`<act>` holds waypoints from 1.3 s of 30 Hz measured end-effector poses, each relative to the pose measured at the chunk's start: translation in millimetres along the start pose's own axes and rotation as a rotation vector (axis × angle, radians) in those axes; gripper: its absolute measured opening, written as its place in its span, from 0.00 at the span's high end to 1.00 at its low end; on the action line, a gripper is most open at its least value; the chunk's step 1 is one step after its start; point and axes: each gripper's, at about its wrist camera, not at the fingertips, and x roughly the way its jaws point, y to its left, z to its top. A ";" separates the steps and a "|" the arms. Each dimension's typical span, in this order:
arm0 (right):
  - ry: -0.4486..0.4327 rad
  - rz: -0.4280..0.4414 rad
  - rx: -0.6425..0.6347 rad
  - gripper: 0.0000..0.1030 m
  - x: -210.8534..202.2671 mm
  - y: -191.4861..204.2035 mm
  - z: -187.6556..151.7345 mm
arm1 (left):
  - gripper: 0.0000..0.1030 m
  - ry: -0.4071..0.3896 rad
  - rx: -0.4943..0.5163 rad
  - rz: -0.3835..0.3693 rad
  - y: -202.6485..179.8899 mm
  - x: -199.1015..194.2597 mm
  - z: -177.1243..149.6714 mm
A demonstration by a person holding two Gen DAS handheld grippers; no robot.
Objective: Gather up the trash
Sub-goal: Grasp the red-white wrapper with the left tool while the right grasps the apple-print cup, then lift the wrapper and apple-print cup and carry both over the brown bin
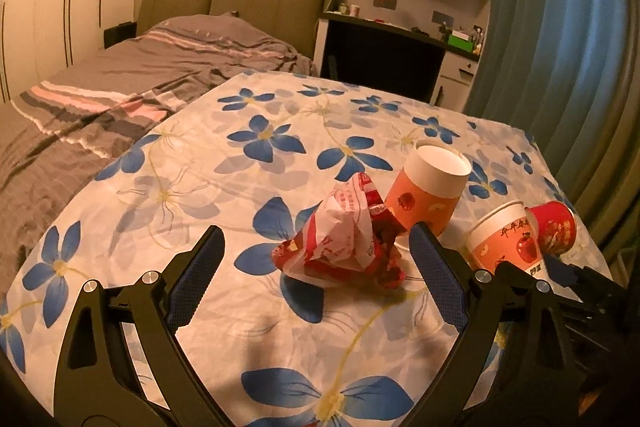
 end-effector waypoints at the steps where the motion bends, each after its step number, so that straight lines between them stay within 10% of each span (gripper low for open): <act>1: -0.003 0.003 -0.002 0.45 -0.8 0.2 -0.5 | 0.11 0.002 0.001 -0.001 -0.1 0.9 -0.2; 11: -0.077 0.035 0.001 0.45 -36.4 -1.3 -11.7 | 0.15 0.025 0.005 -0.019 0.4 11.5 -1.4; 25: -0.139 0.071 0.035 0.45 -84.6 -13.3 -29.9 | 0.81 0.090 0.004 -0.125 0.8 18.6 -6.5; 39: -0.206 0.079 0.058 0.45 -130.5 -28.3 -50.1 | 0.83 -0.042 0.016 -0.093 -21.6 -59.2 -22.5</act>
